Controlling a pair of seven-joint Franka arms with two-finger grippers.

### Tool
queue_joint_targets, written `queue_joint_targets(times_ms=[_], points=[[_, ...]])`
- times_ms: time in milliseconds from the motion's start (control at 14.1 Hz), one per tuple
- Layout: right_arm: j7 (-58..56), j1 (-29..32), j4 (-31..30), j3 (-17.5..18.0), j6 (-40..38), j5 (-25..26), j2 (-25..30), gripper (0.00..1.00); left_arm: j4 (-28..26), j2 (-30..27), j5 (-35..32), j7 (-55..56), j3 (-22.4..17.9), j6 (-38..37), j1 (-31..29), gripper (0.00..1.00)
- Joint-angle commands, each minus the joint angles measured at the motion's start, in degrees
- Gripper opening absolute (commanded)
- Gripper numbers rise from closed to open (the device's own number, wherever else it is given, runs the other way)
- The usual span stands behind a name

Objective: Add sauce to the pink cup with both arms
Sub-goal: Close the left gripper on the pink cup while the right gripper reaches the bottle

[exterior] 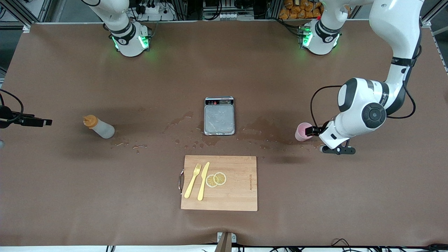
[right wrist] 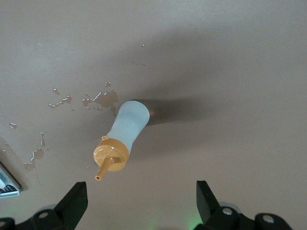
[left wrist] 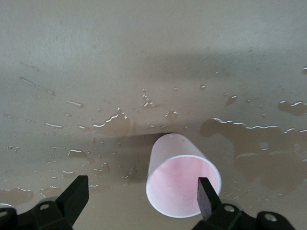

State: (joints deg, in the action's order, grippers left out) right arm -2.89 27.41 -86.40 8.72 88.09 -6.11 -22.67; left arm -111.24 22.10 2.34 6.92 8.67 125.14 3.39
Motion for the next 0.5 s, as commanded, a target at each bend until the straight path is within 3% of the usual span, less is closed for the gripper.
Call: queue_joint_targets(times_ms=[0,425], points=[[-0.4,5.2,1.3,0.9,0.6,-7.6,-2.7,1.0,-0.7,1.4,-2.4,0.6,0.4,1.2,-0.6,1.0],[0.3,6.7,1.3,0.9,1.6,-9.4,-7.8,1.0,-2.9,1.4,-2.6,0.5,0.5,1.6,-0.6,1.0]])
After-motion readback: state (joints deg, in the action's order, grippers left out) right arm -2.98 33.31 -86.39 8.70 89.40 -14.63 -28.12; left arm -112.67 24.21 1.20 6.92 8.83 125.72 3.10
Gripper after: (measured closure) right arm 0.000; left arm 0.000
